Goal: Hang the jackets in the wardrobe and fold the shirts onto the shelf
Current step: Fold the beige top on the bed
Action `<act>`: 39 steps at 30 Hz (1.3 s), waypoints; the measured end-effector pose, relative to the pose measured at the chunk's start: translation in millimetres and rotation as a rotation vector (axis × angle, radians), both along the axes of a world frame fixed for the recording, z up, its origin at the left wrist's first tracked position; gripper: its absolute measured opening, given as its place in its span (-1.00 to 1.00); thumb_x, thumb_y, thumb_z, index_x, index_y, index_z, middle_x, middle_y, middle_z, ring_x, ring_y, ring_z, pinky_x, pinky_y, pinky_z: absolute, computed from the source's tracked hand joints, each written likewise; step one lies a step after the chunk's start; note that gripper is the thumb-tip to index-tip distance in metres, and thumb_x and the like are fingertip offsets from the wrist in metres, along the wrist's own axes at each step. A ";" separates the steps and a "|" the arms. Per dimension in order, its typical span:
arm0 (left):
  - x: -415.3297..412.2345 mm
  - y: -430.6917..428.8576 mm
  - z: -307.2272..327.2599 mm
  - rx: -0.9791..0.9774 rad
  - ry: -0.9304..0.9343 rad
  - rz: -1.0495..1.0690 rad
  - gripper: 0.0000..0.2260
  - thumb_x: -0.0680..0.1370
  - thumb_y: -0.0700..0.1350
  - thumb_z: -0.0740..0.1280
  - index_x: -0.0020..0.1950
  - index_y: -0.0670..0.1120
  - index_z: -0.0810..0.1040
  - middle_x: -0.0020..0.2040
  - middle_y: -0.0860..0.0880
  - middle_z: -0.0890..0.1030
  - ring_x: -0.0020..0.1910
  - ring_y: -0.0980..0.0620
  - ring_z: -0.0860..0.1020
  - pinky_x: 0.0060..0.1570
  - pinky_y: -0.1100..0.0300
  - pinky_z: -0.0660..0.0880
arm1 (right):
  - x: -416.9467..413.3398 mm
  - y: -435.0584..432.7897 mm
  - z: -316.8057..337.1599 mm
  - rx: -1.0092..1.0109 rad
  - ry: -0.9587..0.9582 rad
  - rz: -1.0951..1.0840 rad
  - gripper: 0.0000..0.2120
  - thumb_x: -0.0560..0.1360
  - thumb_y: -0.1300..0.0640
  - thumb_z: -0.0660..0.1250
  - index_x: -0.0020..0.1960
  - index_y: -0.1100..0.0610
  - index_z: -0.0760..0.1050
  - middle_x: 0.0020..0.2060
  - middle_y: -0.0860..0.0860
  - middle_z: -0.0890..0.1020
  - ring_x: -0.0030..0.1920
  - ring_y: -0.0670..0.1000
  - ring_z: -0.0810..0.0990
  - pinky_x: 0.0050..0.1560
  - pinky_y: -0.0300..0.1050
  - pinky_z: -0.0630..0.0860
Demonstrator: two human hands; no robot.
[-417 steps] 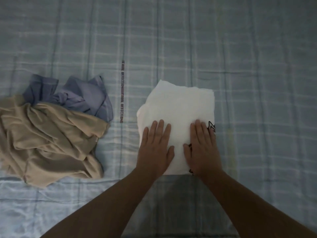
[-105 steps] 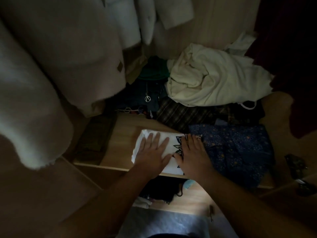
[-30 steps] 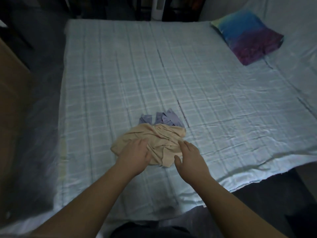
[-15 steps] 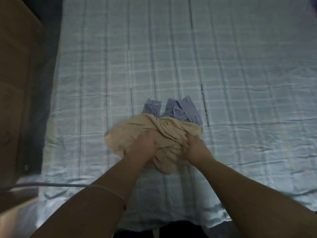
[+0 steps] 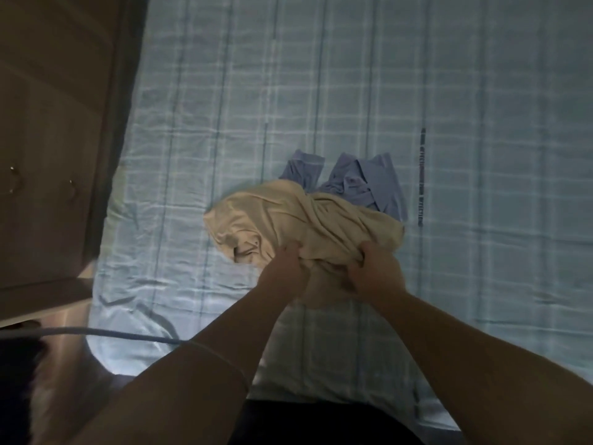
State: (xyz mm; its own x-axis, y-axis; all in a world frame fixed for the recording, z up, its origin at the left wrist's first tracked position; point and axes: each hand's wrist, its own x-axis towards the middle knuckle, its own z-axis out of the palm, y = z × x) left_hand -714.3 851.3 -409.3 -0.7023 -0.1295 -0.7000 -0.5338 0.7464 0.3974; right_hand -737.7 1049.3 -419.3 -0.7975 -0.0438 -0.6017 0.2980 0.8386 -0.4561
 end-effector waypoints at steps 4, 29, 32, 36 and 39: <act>15.3 5.5 30.1 0.027 0.027 0.009 -0.49 0.43 -0.03 0.19 0.39 -0.09 0.37 0.21 -0.18 0.50 0.18 -0.18 0.51 0.16 -0.03 0.46 | -3.4 6.7 34.2 -0.246 0.046 -0.153 -0.91 0.51 0.12 0.25 -0.15 0.02 0.36 -0.29 -0.03 0.47 -0.29 -0.04 0.43 -0.31 -0.08 0.34; 155.3 -4.2 197.9 0.637 0.454 0.180 -0.52 0.39 0.05 0.44 0.28 0.01 0.44 0.07 0.01 0.56 -0.08 0.08 0.60 -0.18 0.22 0.55 | 121.2 -44.0 234.0 -1.102 -0.109 -0.545 -0.89 0.65 0.26 0.19 0.10 0.24 0.48 -0.11 0.15 0.64 -0.17 0.07 0.64 -0.26 -0.10 0.61; 171.1 -10.7 199.8 0.603 0.460 0.231 -0.68 0.44 0.05 0.34 0.17 0.02 0.48 0.05 -0.05 0.59 -0.04 -0.03 0.62 -0.16 0.13 0.55 | 133.3 -39.6 247.7 -1.055 -0.064 -0.560 -0.88 0.66 0.25 0.17 0.10 0.22 0.48 -0.12 0.14 0.63 -0.17 0.06 0.62 -0.27 -0.11 0.60; 187.7 -16.8 192.0 0.424 0.386 0.169 -0.57 0.54 -0.21 0.27 0.39 0.05 0.37 0.18 -0.06 0.51 -0.07 0.00 0.57 -0.22 0.13 0.53 | 148.0 -27.0 257.4 -0.954 -0.052 -0.509 -0.86 0.62 0.31 0.19 0.04 0.19 0.51 -0.12 0.15 0.62 -0.13 0.10 0.57 -0.17 -0.09 0.49; 188.9 -14.0 185.9 0.344 0.388 0.031 -0.25 0.44 -0.07 0.36 0.59 0.00 0.14 0.44 -0.13 0.35 0.32 -0.09 0.44 0.21 0.07 0.47 | 153.0 -12.1 270.4 -0.916 -0.085 -0.457 -0.82 0.47 0.40 0.19 -0.04 0.22 0.51 -0.22 0.14 0.59 -0.20 0.08 0.54 -0.21 -0.12 0.44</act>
State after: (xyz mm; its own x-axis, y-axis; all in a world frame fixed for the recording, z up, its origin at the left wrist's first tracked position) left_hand -525.4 837.4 -223.4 -0.9181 0.0372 -0.3946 -0.3183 0.5240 0.7900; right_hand -584.7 1037.2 -148.9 -0.8095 -0.2179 -0.5452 0.5627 -0.0227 -0.8264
